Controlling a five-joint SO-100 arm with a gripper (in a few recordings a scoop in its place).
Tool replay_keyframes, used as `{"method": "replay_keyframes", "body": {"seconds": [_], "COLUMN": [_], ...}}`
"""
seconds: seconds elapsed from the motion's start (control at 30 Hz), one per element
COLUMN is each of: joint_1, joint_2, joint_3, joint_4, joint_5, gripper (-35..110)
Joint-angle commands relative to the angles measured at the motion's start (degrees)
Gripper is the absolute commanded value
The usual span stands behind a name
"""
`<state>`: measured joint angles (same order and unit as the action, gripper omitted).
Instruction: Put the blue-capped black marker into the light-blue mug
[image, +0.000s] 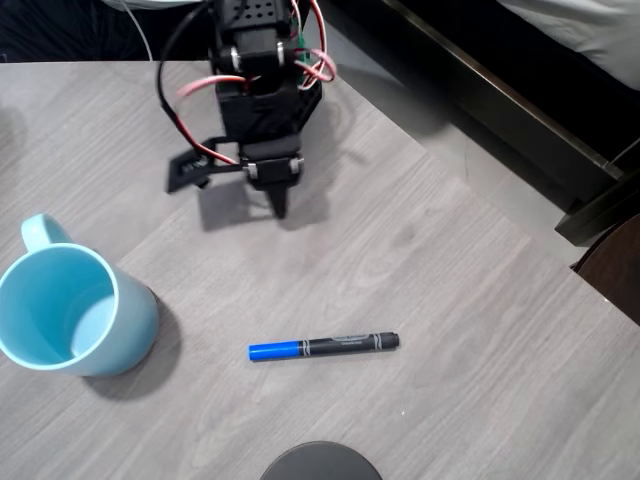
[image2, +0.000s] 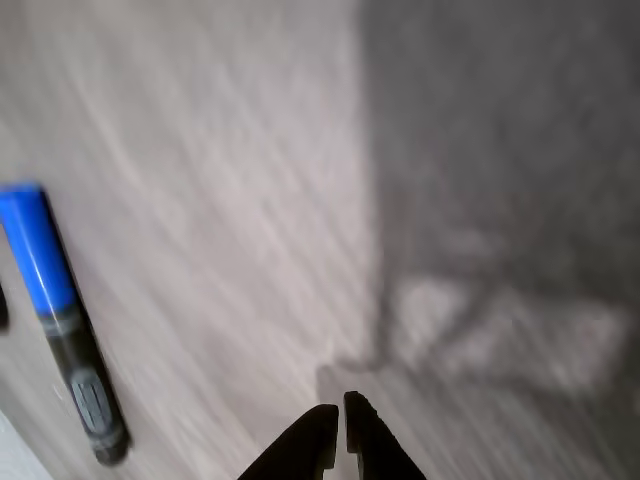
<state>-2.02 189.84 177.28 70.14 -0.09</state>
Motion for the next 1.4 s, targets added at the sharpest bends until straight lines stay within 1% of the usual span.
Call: {"method": "replay_keyframes", "body": {"seconds": [0.0,0.13,0.2,0.37,0.47,0.6,0.67,0.77,0.8,0.87,0.93,1.13,1.23,1.37], "joint_1": [6.4,7.6,10.2,13.4,12.4,7.4,4.5,-0.4,-2.2,-5.4,-7.6,-8.6,-8.4,-8.5], "joint_2": [1.3,1.3,1.2,-1.4,-15.3,-43.9,-52.8,-58.9,-60.6,-65.4,-72.2,-95.1,-101.1,-106.5], "joint_3": [0.3,-0.1,-2.0,-16.2,-30.0,-58.4,-67.1,-69.6,-69.8,-71.6,-75.0,-86.7,-88.2,-88.2], "joint_4": [-0.3,-2.5,-2.9,0.4,1.6,11.6,13.3,7.6,5.4,2.6,1.3,0.2,-1.6,-4.8], "joint_5": [-0.3,-5.2,-7.5,-10.1,-9.3,-7.5,-5.4,-2.3,-1.0,1.6,2.9,4.0,5.1,5.5], "gripper": [0,0,0,0,0,0,0,1,2,10,11,11,20,21]}}
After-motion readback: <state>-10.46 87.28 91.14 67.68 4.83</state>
